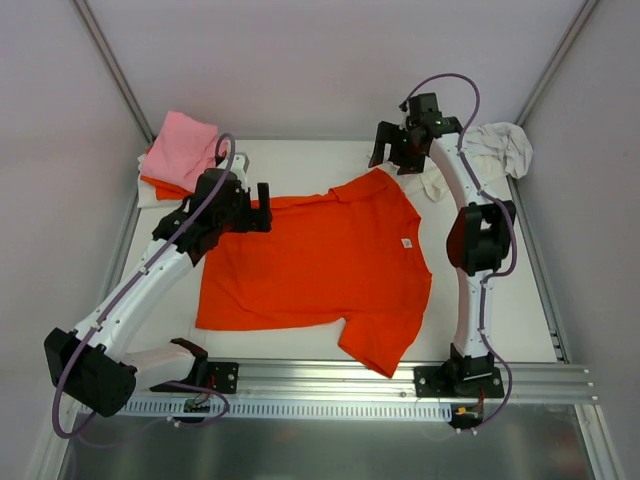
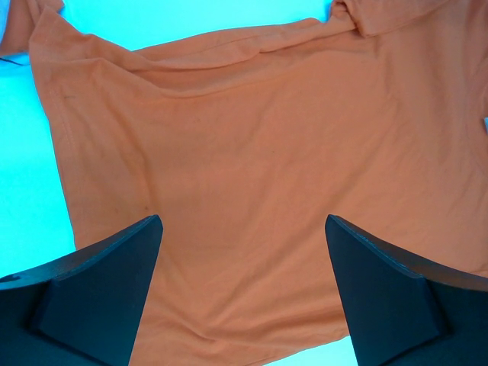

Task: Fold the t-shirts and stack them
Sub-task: Grap the side of the flattened tshirt furthest away from the robot with both arms

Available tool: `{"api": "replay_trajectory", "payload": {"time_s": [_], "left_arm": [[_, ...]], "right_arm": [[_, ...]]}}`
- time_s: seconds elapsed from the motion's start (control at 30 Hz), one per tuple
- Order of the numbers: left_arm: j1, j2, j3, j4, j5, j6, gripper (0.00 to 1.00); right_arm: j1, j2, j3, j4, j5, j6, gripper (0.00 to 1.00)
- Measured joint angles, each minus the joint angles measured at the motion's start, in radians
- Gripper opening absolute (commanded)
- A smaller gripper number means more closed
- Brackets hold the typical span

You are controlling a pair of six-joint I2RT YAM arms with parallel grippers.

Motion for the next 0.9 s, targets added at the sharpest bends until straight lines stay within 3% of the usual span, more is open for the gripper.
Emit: {"api": "replay_trajectory", "payload": {"time_s": [0.37,0.9], "left_arm": [[0.000,0.121,0.096,-0.017,0.001,0.005,0.92],[0.000,0.125,0.099,-0.051,0.000,0.000,0.93]], "right_arm": [[-0.023,0.074,0.009,0.060,-0.083,0.045,0.91],[-0.052,0.145,0.007,0.078,-0.108,0.075,0.89]]}}
